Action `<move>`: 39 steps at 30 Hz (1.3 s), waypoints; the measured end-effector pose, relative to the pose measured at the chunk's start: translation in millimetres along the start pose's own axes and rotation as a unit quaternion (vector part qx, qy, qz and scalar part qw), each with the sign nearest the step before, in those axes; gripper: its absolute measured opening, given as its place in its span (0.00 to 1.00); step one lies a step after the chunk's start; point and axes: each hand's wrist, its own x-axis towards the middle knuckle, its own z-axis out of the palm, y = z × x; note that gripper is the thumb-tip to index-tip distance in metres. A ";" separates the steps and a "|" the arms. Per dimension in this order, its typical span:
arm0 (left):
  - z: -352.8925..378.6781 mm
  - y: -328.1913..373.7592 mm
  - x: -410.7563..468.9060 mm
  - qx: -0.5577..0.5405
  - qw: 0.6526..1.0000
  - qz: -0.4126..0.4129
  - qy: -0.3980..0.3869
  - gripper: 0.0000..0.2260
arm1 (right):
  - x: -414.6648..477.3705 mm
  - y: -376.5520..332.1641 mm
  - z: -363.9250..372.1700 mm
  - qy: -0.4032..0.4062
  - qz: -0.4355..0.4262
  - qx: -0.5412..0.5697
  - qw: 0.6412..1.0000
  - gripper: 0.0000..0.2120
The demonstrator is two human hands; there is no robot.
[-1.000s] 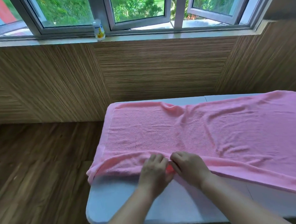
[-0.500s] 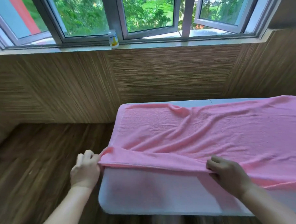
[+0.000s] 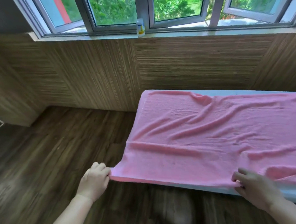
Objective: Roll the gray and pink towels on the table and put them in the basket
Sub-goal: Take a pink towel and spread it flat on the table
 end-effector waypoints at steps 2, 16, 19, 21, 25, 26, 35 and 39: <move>5.2 -0.3 -4.7 -0.011 1.000 -0.012 -0.023 0.08 | -10.5 -3.9 2.5 -0.013 -0.002 0.005 1.000 0.17; -28.2 308.6 182.0 -0.216 0.916 0.337 0.003 0.09 | -133.9 50.3 -82.8 0.260 0.310 0.073 0.912 0.02; -40.1 419.6 193.6 -0.257 0.865 0.431 -0.030 0.11 | -196.3 69.0 -97.6 0.321 0.394 0.077 0.858 0.03; -47.2 487.4 191.3 -0.266 0.831 0.485 -0.047 0.12 | -234.9 78.8 -102.1 0.356 0.436 0.075 0.823 0.06; -53.9 608.5 167.1 -0.274 0.772 0.569 -0.076 0.08 | -307.4 106.4 -100.2 0.405 0.521 0.059 0.749 0.10; -55.0 636.6 159.3 -0.273 0.761 0.583 -0.077 0.08 | -324.0 116.2 -100.0 0.414 0.536 0.056 0.734 0.11; -38.8 917.5 97.1 -0.294 0.686 0.656 -0.110 0.08 | -443.8 287.0 -111.1 0.448 0.577 0.057 0.681 0.13; -33.6 1022.6 87.9 -0.306 0.674 0.656 -0.147 0.06 | -476.2 374.4 -139.5 0.426 0.577 0.073 0.693 0.10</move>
